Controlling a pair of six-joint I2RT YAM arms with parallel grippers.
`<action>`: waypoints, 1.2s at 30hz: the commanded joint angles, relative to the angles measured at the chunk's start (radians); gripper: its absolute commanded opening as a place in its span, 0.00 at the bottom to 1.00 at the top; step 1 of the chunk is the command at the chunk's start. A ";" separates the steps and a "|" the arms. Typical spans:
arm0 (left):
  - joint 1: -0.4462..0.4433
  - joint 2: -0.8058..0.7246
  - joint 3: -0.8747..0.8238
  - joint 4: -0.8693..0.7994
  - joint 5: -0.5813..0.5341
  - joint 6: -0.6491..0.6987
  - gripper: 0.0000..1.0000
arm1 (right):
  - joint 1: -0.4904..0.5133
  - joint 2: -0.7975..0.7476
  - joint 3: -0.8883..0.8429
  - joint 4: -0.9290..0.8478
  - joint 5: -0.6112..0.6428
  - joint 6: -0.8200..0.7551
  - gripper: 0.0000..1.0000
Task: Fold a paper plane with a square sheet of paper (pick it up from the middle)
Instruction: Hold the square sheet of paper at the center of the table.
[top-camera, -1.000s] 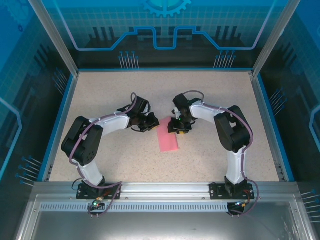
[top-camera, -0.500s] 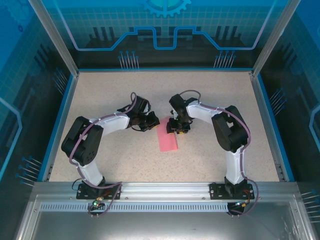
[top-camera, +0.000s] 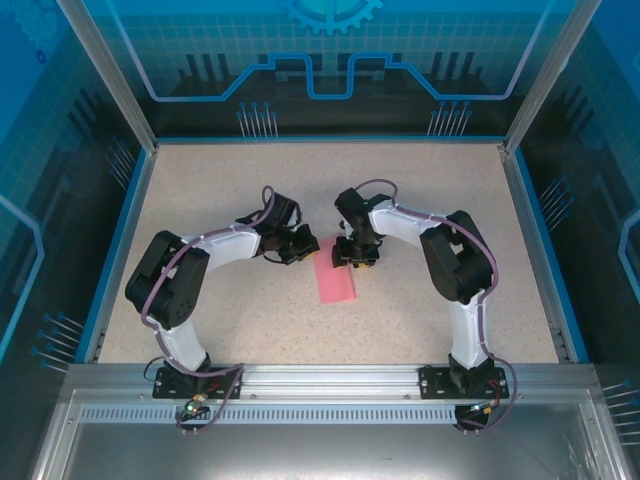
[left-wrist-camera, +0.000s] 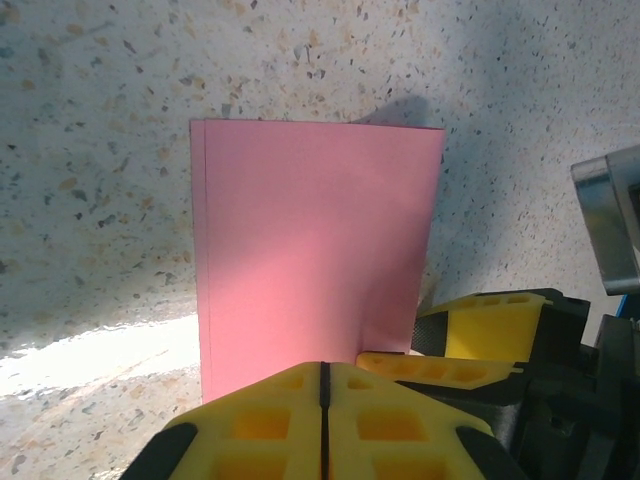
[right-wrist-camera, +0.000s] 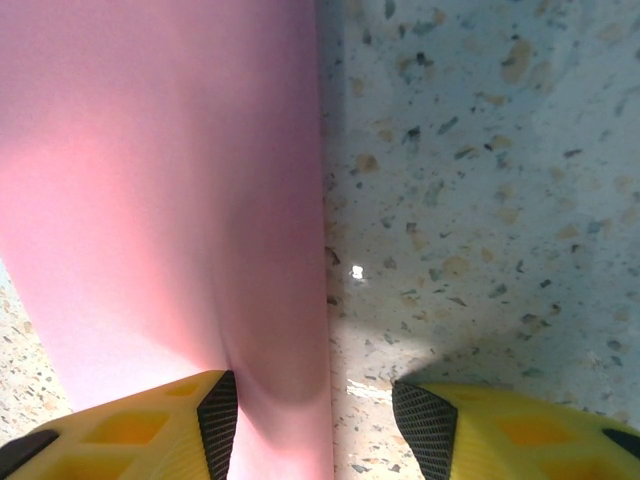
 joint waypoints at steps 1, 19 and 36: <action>-0.003 0.025 0.005 -0.020 0.020 -0.007 0.09 | 0.033 0.157 -0.064 0.063 0.023 -0.027 0.54; -0.005 0.044 0.013 -0.028 0.035 0.001 0.08 | 0.040 0.186 -0.044 0.047 0.031 -0.028 0.55; -0.024 0.065 0.019 -0.028 0.059 0.007 0.07 | 0.046 0.213 -0.042 0.041 0.017 0.005 0.56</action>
